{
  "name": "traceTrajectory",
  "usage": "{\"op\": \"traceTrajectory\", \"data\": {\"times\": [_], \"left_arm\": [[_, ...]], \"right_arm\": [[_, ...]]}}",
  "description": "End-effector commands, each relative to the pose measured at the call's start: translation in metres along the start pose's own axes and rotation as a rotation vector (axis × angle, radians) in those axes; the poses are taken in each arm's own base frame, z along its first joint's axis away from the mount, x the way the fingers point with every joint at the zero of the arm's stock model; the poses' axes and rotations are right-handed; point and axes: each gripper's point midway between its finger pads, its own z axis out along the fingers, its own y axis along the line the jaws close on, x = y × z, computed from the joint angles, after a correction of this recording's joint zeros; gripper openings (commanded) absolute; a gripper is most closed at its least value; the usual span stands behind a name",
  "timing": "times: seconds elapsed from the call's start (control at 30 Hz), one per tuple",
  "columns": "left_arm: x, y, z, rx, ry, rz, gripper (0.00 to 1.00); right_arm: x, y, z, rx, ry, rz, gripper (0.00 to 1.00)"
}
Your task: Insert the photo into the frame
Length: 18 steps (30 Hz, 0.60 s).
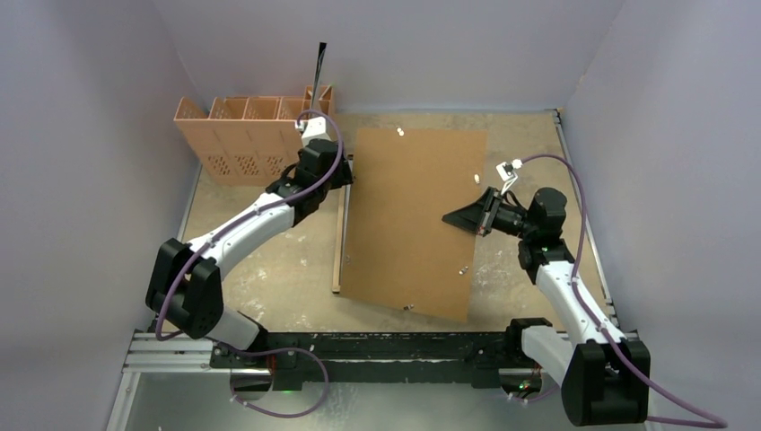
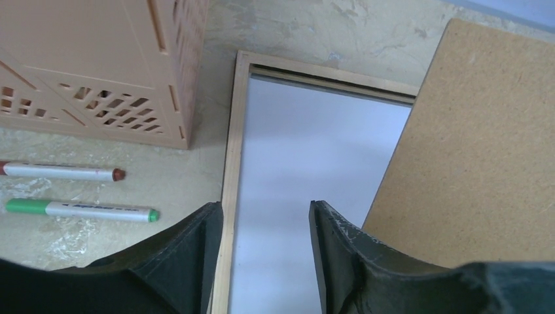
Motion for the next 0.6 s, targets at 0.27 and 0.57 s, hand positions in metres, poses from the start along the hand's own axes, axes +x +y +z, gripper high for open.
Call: {"op": "traceTrajectory", "data": {"times": [0.27, 0.57], "left_arm": [[0.026, -0.025, -0.014, 0.124, 0.017, 0.065, 0.44], [0.023, 0.012, -0.016, -0.062, 0.012, 0.034, 0.45]], "right_arm": [[-0.027, 0.022, 0.004, -0.065, -0.085, -0.052, 0.0], [-0.028, 0.004, 0.013, -0.064, -0.057, -0.037, 0.0]]}}
